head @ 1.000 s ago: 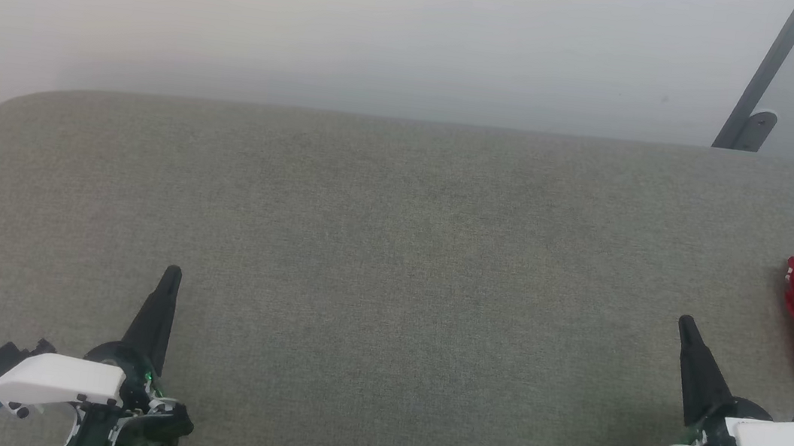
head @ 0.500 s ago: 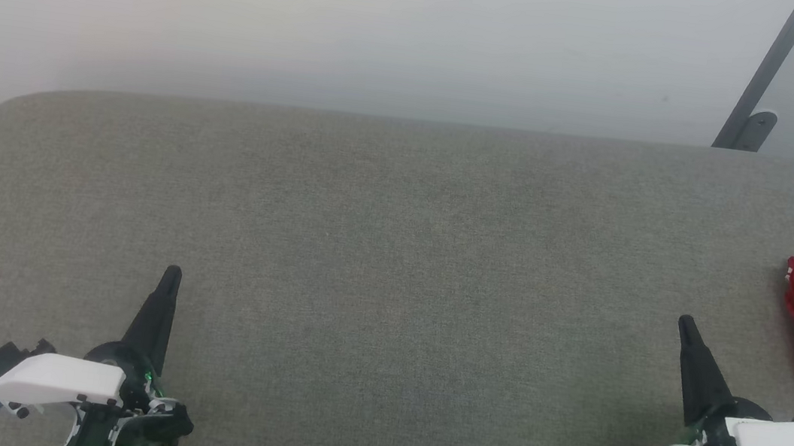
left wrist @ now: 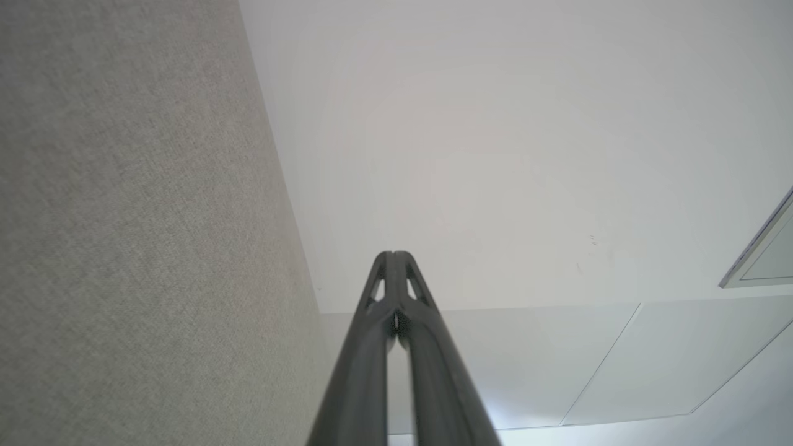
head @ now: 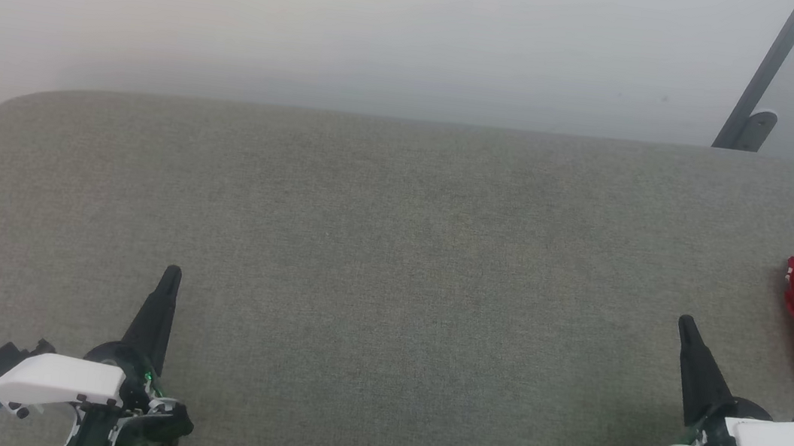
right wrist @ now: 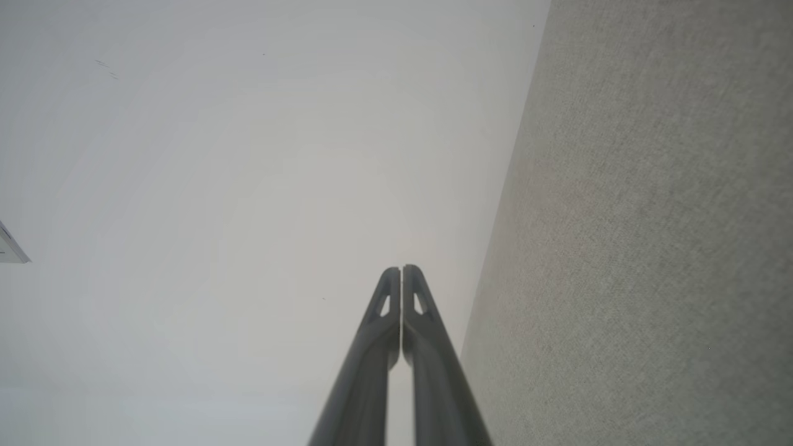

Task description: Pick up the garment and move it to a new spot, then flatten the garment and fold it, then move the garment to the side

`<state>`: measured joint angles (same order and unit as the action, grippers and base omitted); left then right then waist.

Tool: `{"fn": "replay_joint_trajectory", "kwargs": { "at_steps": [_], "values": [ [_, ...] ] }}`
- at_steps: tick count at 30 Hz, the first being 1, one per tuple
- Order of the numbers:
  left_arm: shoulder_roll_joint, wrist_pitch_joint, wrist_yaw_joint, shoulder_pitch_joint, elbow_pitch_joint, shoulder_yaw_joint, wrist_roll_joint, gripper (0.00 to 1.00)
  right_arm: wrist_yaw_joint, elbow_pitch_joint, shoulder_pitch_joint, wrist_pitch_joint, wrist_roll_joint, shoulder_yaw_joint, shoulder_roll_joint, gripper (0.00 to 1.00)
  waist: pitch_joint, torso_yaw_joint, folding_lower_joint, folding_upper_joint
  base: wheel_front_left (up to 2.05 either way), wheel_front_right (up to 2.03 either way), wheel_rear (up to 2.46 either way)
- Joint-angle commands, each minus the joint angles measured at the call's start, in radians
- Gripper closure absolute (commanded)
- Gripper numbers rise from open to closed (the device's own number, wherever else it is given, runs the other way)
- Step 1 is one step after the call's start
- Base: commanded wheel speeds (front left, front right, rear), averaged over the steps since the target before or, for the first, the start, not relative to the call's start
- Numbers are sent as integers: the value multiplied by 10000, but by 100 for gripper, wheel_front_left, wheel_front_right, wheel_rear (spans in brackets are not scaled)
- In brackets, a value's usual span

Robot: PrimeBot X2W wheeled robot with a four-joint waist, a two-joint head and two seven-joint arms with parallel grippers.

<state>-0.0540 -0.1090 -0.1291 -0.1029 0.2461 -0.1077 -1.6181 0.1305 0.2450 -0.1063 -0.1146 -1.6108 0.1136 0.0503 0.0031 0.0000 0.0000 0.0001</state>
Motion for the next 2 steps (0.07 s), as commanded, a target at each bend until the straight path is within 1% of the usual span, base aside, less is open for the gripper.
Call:
{"fn": "replay_joint_trajectory", "kwargs": {
  "at_steps": [1,2],
  "values": [
    [13,-59,-28,-125,-1,-48,33,100,4,10,-56,-12,-41,1,-25,100,0,0,0,-1,0,0,0],
    [14,-57,-28,-125,-1,-49,35,100,4,10,-56,-12,-41,4,-25,100,0,0,0,-1,0,0,0]
  ]
}}
